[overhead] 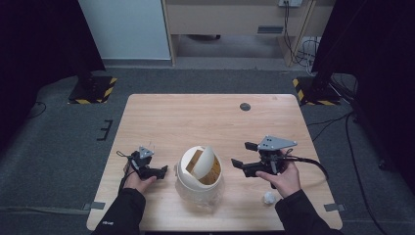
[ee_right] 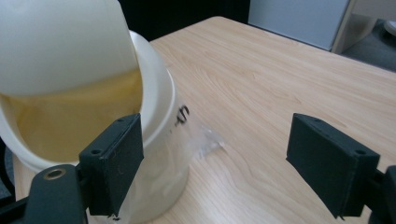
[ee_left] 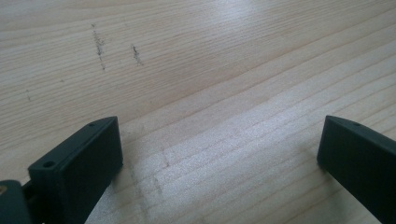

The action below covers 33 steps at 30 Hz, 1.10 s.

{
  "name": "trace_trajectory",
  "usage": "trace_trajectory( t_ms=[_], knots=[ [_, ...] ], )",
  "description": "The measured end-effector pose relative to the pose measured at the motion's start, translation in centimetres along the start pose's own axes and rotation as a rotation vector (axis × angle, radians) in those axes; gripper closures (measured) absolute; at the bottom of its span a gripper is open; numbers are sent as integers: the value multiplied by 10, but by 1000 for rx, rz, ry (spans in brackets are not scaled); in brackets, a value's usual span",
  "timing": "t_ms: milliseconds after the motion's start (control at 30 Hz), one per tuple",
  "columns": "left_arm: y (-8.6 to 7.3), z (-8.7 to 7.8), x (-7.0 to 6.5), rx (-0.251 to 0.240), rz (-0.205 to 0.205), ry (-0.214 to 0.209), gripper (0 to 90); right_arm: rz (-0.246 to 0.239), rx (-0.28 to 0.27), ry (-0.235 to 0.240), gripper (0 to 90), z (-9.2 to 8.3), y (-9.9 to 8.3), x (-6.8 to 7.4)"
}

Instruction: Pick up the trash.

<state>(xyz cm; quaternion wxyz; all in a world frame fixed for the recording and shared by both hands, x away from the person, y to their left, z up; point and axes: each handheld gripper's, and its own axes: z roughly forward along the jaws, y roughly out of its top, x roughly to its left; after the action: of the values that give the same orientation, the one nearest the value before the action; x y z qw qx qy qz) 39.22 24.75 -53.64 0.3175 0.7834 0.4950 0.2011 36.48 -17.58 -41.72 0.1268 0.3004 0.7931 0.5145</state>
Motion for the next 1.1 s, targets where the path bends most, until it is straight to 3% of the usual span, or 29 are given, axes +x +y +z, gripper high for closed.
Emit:
trace_trajectory(
  t_ms=[300,600,1100],
  knots=[
    [0,0,0,0,-1,0,0,19,21,-50,206,-20,-19,-14],
    [0,0,-1,0,-1,0,0,28,101,-93,221,-35,-48,-25],
    [0,0,-1,1,-1,0,0,14,214,-98,251,-39,-68,-26]
  ],
)
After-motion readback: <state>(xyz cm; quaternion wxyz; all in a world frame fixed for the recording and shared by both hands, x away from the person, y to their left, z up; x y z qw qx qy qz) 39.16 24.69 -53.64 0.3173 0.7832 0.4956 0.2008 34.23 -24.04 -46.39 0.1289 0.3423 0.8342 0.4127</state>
